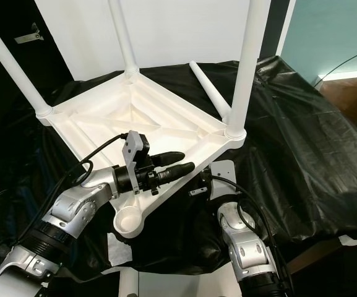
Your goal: Building children table
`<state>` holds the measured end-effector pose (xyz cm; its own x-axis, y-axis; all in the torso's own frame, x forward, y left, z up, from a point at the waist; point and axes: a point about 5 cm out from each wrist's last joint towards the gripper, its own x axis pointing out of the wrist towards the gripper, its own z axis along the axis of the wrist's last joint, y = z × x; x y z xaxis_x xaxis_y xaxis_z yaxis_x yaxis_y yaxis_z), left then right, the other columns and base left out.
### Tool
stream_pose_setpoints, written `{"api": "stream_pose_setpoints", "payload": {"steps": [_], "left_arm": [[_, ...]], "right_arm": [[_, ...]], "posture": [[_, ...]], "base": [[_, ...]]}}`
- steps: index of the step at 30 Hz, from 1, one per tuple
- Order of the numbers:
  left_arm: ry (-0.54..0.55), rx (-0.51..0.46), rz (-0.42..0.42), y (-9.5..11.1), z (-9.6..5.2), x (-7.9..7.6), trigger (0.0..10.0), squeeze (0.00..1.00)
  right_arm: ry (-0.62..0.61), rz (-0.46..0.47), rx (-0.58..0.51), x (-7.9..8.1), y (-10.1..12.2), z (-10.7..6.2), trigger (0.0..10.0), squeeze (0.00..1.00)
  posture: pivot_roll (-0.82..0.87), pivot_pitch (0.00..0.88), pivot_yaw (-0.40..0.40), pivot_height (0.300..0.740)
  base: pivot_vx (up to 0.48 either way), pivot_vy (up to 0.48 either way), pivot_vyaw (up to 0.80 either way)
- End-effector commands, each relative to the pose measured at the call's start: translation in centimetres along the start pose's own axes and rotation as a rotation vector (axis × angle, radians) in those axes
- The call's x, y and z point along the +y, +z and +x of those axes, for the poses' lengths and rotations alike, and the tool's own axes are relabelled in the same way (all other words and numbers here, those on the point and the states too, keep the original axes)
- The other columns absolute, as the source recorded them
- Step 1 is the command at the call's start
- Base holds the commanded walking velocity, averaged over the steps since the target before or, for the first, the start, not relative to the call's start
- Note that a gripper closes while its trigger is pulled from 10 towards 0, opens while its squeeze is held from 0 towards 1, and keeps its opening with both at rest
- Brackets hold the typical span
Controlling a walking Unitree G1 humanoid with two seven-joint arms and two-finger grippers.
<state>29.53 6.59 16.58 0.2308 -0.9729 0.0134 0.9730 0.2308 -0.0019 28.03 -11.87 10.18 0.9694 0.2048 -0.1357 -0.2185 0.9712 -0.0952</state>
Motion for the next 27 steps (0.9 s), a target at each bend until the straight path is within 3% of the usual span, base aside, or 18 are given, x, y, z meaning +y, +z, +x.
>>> {"api": "stream_pose_setpoints", "payload": {"steps": [1, 4, 7, 13, 15, 27], "left_arm": [[-0.3, 0.051, 0.016, -0.4, -0.7, -1.0, 10.0, 0.0], [-0.312, 0.158, -0.011, -1.1, -2.7, 0.5, 10.0, 0.0], [-0.319, 0.174, -0.055, -0.8, -4.2, 1.6, 10.0, 0.0], [-0.305, 0.251, -0.051, -0.8, -5.7, 2.9, 10.0, 0.0], [-0.291, 0.337, -0.048, -0.8, -7.3, 4.2, 10.0, 0.0], [-0.24, 0.427, -0.041, -1.1, -9.4, 5.5, 10.0, 0.0]], "right_arm": [[-0.009, -0.002, 0.007, -0.2, 0.1, -0.2, 10.0, 0.0], [-0.01, -0.003, 0.016, 0.0, 0.0, -0.2, 10.0, 0.0], [-0.009, -0.003, 0.024, 0.2, -0.1, -0.3, 10.0, 0.0], [-0.011, 0.003, 0.028, 0.3, -0.1, -0.3, 10.0, 0.0], [-0.017, 0.006, 0.035, 0.3, -0.2, -0.3, 10.0, 0.0], [-0.039, 0.017, 0.042, 0.2, -0.3, -0.5, 10.0, 0.0]], "posture": [[-0.17, 0.0, 0.081, 0.74], [-0.17, 0.0, 0.085, 0.74], [-0.17, 0.0, 0.089, 0.74], [-0.17, 0.0, 0.093, 0.74], [-0.17, 0.0, 0.101, 0.74], [-0.18, 0.0, 0.105, 0.74]], "base": [[0.0, 0.0, 0.0], [0.0, 0.0, 0.0], [0.0, 0.0, 0.0], [0.0, 0.0, 0.0], [0.0, 0.0, 0.0], [0.0, 0.0, 0.0]]}}
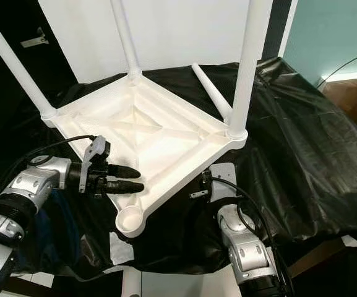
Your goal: Building children table
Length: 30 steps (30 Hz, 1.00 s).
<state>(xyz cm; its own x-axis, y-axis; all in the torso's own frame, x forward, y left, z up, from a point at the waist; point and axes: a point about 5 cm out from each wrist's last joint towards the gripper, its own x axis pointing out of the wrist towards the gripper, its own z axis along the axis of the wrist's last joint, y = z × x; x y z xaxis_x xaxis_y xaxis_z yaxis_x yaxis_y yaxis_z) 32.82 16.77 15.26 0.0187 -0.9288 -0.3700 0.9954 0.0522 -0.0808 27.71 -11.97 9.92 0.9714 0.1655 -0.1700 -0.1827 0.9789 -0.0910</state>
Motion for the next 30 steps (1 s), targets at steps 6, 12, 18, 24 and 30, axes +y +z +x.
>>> {"api": "stream_pose_setpoints", "payload": {"steps": [6, 12, 18, 24, 30], "left_arm": [[-0.002, 0.217, 0.046, -1.3, -1.6, 0.6, 10.0, 0.0], [0.028, 0.296, 0.074, -0.9, -3.3, 1.2, 10.0, 0.0], [-0.008, 0.269, 0.075, -0.4, -4.0, 1.1, 10.0, 0.01], [-0.047, 0.276, 0.071, -0.7, -4.1, 0.8, 10.0, 0.04], [-0.144, 0.299, 0.059, -2.9, -2.0, -0.5, 10.0, 0.04]], "right_arm": [[0.0, 0.01, 0.003, 0.3, 0.1, 0.0, 10.0, 0.0], [-0.001, 0.012, 0.003, 0.2, 0.2, 0.1, 10.0, 0.0], [-0.007, 0.018, 0.008, 0.2, 0.0, 0.1, 10.0, 0.0], [-0.008, 0.021, 0.012, 0.3, -0.1, 0.1, 10.0, 0.0], [-0.007, 0.024, 0.01, 0.3, 0.0, 0.3, 10.0, 0.0]], "posture": [[-0.18, 0.0, 0.099, 0.74], [-0.17, 0.0, 0.098, 0.74], [-0.18, 0.0, 0.102, 0.74], [-0.18, 0.0, 0.103, 0.74], [-0.17, 0.0, 0.098, 0.74]], "base": [[0.0, 0.0, 0.0], [0.0, 0.0, 0.0], [0.0, 0.0, 0.0], [0.0, 0.0, 0.0], [0.0, 0.0, 0.0]]}}
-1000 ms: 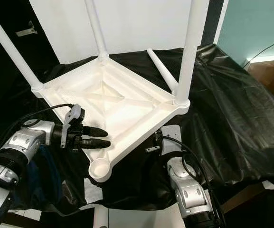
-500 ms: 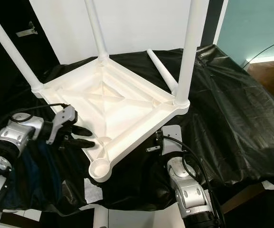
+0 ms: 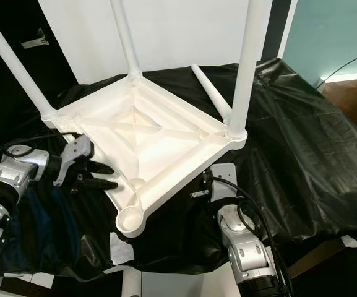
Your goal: Building children table
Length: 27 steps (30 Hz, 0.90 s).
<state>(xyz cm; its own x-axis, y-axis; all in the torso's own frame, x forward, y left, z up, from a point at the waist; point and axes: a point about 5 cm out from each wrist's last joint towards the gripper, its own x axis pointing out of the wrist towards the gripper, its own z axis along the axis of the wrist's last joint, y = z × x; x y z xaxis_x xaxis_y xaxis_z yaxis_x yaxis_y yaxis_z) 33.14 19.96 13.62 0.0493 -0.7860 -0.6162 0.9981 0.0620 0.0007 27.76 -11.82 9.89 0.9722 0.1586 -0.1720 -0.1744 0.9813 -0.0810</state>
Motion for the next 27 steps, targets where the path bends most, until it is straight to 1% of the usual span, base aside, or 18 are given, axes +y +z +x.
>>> {"api": "stream_pose_setpoints", "payload": {"steps": [1, 2, 5, 6, 7, 8, 9, 11, 13, 14, 16, 19, 20, 21, 23, 25, 26, 27], "left_arm": [[-0.192, 0.01, 0.021, -0.1, 0.3, -1.1, 10.0, 0.04], [-0.192, 0.01, 0.021, -0.1, 0.3, -1.1, 10.0, 0.04], [-0.265, 0.02, 0.05, -0.3, 2.3, -2.1, 10.0, 0.03], [-0.265, 0.02, 0.05, -0.3, 2.3, -2.1, 10.0, 0.03], [-0.293, 0.02, 0.057, -0.3, 3.1, -2.4, 10.0, 0.03], [-0.293, 0.02, 0.057, -0.3, 3.1, -2.4, 10.0, 0.03], [-0.316, 0.022, 0.061, -0.3, 3.7, -2.7, 10.0, 0.03], [-0.36, 0.029, 0.065, -0.3, 4.7, -3.3, 10.0, 0.02], [-0.375, 0.032, 0.066, -0.4, 5.0, -3.5, 10.0, 0.03], [-0.425, 0.023, 0.075, -0.1, 6.0, -4.2, 10.0, 0.03], [-0.425, 0.023, 0.075, -0.1, 6.0, -4.2, 10.0, 0.03], [-0.451, 0.013, 0.082, 0.1, 6.5, -4.6, 10.0, 0.03], [-0.482, -0.002, 0.09, 0.5, 7.2, -5.1, 10.0, 0.02], [-0.482, -0.002, 0.09, 0.5, 7.2, -5.1, 10.0, 0.02], [-0.52, -0.032, 0.096, 1.0, 8.4, -5.7, 10.0, 0.02], [-0.533, -0.048, 0.095, 1.3, 8.8, -5.9, 10.0, 0.02], [-0.545, -0.078, 0.087, 1.6, 9.4, -6.3, 10.0, 0.03], [-0.545, -0.078, 0.087, 1.6, 9.4, -6.3, 10.0, 0.03]], "right_arm": [[0.0, 0.012, 0.007, 0.2, 0.0, 0.2, 10.0, 0.0], [0.0, 0.012, 0.007, 0.2, 0.0, 0.2, 10.0, 0.0], [0.004, 0.011, 0.003, 0.1, 0.2, 0.4, 10.0, 0.0], [0.004, 0.011, 0.003, 0.1, 0.2, 0.4, 10.0, 0.0], [0.002, 0.009, 0.0, -0.1, 0.3, 0.5, 10.0, 0.0], [0.002, 0.009, 0.0, -0.1, 0.3, 0.5, 10.0, 0.0], [0.0, 0.006, -0.005, -0.3, 0.5, 0.8, 10.0, 0.0], [-0.004, -0.018, -0.02, -1.0, 1.1, 1.5, 10.0, 0.0], [-0.005, -0.028, -0.025, -1.2, 1.3, 1.8, 10.0, 0.0], [-0.011, -0.064, -0.026, -2.3, 1.7, 3.1, 10.0, 0.0], [-0.011, -0.064, -0.026, -2.3, 1.7, 3.1, 10.0, 0.0], [-0.018, -0.081, -0.025, -2.9, 2.0, 3.8, 10.0, 0.0], [-0.023, -0.089, -0.019, -3.7, 2.4, 4.7, 10.0, 0.0], [-0.023, -0.089, -0.019, -3.7, 2.4, 4.7, 10.0, 0.0], [-0.013, -0.091, 0.005, -4.6, 2.7, 5.8, 10.0, 0.0], [-0.001, -0.099, 0.013, -4.7, 2.8, 6.2, 10.0, 0.0], [0.016, -0.116, 0.021, -4.5, 2.9, 6.6, 10.0, 0.0], [0.016, -0.116, 0.021, -4.5, 2.9, 6.6, 10.0, 0.0]], "posture": [[-0.17, 0.0, 0.098, 0.74], [-0.17, 0.0, 0.098, 0.74], [-0.17, 0.0, 0.09, 0.74], [-0.17, 0.0, 0.09, 0.74], [-0.17, 0.0, 0.087, 0.74], [-0.17, 0.0, 0.087, 0.74], [-0.17, 0.0, 0.087, 0.74], [-0.17, 0.0, 0.088, 0.74], [-0.17, 0.0, 0.088, 0.74], [-0.18, 0.0, 0.095, 0.74], [-0.18, 0.0, 0.095, 0.74], [-0.18, 0.0, 0.095, 0.74], [-0.18, 0.0, 0.095, 0.74], [-0.18, 0.0, 0.095, 0.74], [-0.15, 0.003, 0.09, 0.74], [-0.15, 0.006, 0.09, 0.74], [-0.14, 0.011, 0.091, 0.74], [-0.14, 0.011, 0.091, 0.74]], "base": [[0.0, 0.0, 0.0], [0.0, 0.0, 0.0], [0.0, 0.0, 0.0], [0.0, 0.0, 0.0], [0.0, 0.0, 0.0], [0.0, 0.0, 0.0], [0.0, 0.0, 0.0], [0.0, 0.0, 0.0], [0.0, 0.0, 0.0], [0.0, 0.0, 0.0], [0.0, 0.0, 0.0], [0.0, 0.0, 0.0], [0.0, 0.0, 0.0], [0.0, 0.0, 0.0], [0.0, 0.0, 0.0], [0.0, 0.0, 0.0], [0.0, 0.0, 0.0], [0.0, 0.0, 0.0]]}}
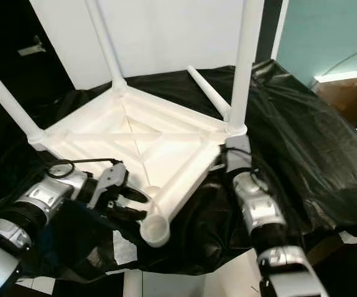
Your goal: Building children table
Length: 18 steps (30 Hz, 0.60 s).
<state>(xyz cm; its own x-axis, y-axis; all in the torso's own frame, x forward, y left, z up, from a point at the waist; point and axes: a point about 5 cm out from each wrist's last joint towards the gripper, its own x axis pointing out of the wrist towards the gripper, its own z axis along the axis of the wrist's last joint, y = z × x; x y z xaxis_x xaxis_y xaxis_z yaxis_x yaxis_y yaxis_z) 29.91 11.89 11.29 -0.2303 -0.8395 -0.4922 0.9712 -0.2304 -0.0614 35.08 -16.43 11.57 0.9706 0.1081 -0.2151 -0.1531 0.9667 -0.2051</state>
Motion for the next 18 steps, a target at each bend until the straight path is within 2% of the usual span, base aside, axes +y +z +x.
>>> {"api": "stream_pose_setpoints", "payload": {"steps": [1, 7, 9, 12, 13, 14, 15, 16, 17, 18], "left_arm": [[-0.267, 0.029, -0.053, -1.4, 2.4, -2.2, 10.0, 0.03], [-0.227, -0.065, -0.055, -0.7, 2.8, -1.6, 10.0, 0.01], [-0.163, -0.106, -0.04, -0.1, 2.4, -0.9, 10.0, 0.0], [-0.045, -0.138, -0.008, 1.2, 0.0, 0.4, 10.0, 0.0], [-0.045, -0.138, -0.008, 1.2, 0.0, 0.4, 10.0, 0.0], [-0.017, -0.152, 0.001, 1.7, -1.0, 0.7, 10.0, 0.0], [-0.017, -0.152, 0.001, 1.7, -1.0, 0.7, 10.0, 0.0], [0.002, -0.167, 0.007, 2.1, -2.0, 0.8, 10.0, 0.0], [0.002, -0.167, 0.007, 2.1, -2.0, 0.8, 10.0, 0.0], [0.012, -0.177, 0.013, 2.5, -3.3, 0.8, 10.0, 0.0]], "right_arm": [[0.06, 0.0, -0.032, 1.4, 0.8, 0.5, 10.0, 0.0], [0.08, 0.009, -0.049, 2.2, 1.2, 0.9, 10.0, 0.0], [0.089, 0.026, -0.057, 2.6, 1.1, 0.7, 10.0, 0.0], [0.108, 0.048, -0.058, 3.3, 0.2, 0.0, 10.0, 0.0], [0.108, 0.048, -0.058, 3.3, 0.2, 0.0, 10.0, 0.0], [0.112, 0.056, -0.059, 3.4, -0.2, -0.2, 10.0, 0.0], [0.112, 0.056, -0.059, 3.4, -0.2, -0.2, 10.0, 0.0], [0.113, 0.066, -0.058, 3.6, -0.5, -0.6, 10.0, 0.0], [0.113, 0.066, -0.058, 3.6, -0.5, -0.6, 10.0, 0.0], [0.112, 0.076, -0.054, 3.7, -0.9, -1.1, 10.0, 0.0]], "posture": [[-0.14, 0.011, 0.091, 0.74], [-0.14, 0.015, 0.095, 0.74], [-0.15, 0.016, 0.095, 0.74], [-0.15, 0.013, 0.094, 0.74], [-0.15, 0.013, 0.094, 0.74], [-0.15, 0.012, 0.094, 0.74], [-0.15, 0.012, 0.094, 0.74], [-0.15, 0.012, 0.095, 0.74], [-0.15, 0.012, 0.095, 0.74], [-0.16, 0.011, 0.097, 0.74]], "base": [[0.0, 0.0, 0.0], [0.0, 0.0, 0.0], [0.0, 0.0, 0.0], [0.0, 0.0, 0.0], [0.0, 0.0, 0.0], [0.0, 0.0, 0.0], [0.0, 0.0, 0.0], [0.0, 0.0, 0.0], [0.0, 0.0, 0.0], [0.0, 0.0, 0.0]]}}
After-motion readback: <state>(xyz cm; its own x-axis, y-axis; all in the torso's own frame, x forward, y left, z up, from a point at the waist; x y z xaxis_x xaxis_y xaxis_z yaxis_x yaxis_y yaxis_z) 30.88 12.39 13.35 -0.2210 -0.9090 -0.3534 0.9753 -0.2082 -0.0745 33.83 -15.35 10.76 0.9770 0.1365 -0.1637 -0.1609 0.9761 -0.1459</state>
